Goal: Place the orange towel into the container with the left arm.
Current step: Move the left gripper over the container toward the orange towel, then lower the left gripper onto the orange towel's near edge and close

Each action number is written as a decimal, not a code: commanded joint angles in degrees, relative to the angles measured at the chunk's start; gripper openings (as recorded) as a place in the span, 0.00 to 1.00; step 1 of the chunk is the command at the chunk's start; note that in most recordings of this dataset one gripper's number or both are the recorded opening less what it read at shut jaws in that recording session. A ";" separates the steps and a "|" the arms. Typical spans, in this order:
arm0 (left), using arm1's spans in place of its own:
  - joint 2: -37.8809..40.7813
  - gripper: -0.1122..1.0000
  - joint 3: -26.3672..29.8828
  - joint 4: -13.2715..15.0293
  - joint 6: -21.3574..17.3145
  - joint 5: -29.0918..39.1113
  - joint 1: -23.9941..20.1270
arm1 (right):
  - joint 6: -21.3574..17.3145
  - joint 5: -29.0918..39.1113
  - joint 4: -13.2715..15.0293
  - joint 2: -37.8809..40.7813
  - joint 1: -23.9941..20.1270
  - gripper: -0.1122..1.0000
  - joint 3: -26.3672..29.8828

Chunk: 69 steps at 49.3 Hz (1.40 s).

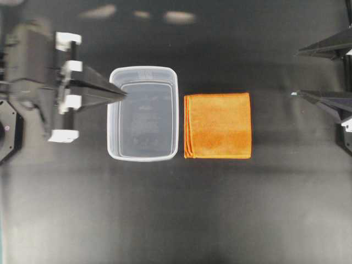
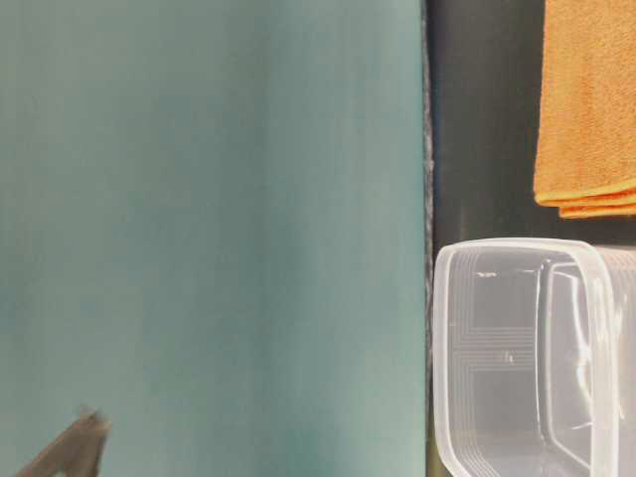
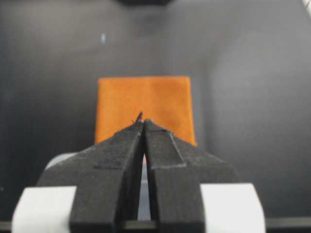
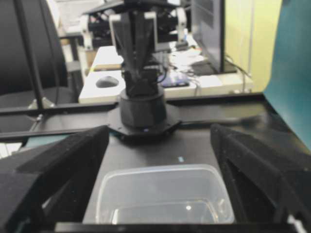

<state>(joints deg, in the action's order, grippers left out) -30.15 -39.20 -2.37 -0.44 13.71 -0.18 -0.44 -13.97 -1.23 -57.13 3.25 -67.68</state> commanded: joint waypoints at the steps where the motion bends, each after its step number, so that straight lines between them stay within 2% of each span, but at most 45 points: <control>1: 4.22 0.10 5.19 -0.26 -0.26 2.64 -0.09 | 0.00 0.00 -0.26 -0.62 0.44 0.82 0.79; 18: 24.70 0.13 23.82 -0.26 -0.35 15.64 -1.32 | 0.00 2.37 -0.26 -4.83 1.05 0.80 0.79; 22: 29.27 0.27 27.77 -0.26 -0.35 18.90 -1.85 | -0.09 2.64 -0.26 -5.45 1.05 0.80 0.70; 31: 38.58 0.77 35.51 -0.26 -0.35 23.20 -2.46 | -0.09 2.64 -0.26 -6.33 1.05 0.80 0.53; 34: 41.57 0.87 37.44 -0.26 -0.44 23.91 -2.46 | -0.09 2.64 -0.26 -6.50 0.97 0.80 0.53; 36: 43.86 0.91 38.85 -0.26 -0.53 24.35 -2.46 | -0.35 2.64 -0.26 -6.42 1.05 0.80 0.53; 41: 47.90 0.91 40.96 -0.26 -1.67 24.52 -2.29 | -1.32 2.64 -0.26 -6.42 1.05 0.79 0.53; 47: 52.21 0.91 43.07 -0.26 -5.71 24.61 -1.93 | -1.67 2.64 -0.26 -6.50 1.05 0.79 0.44; 51: 55.11 0.91 44.30 -0.26 -7.12 24.79 -1.49 | -1.76 2.64 -0.26 -6.50 1.05 0.79 0.35; 69: 61.96 0.91 45.09 -0.26 -7.82 24.26 -1.49 | -1.85 2.64 -0.26 -6.24 1.05 0.79 0.18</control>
<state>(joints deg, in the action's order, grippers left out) 31.38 5.19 -2.46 -8.17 38.50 -1.41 -2.20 -11.07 -1.32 -63.98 4.22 -67.85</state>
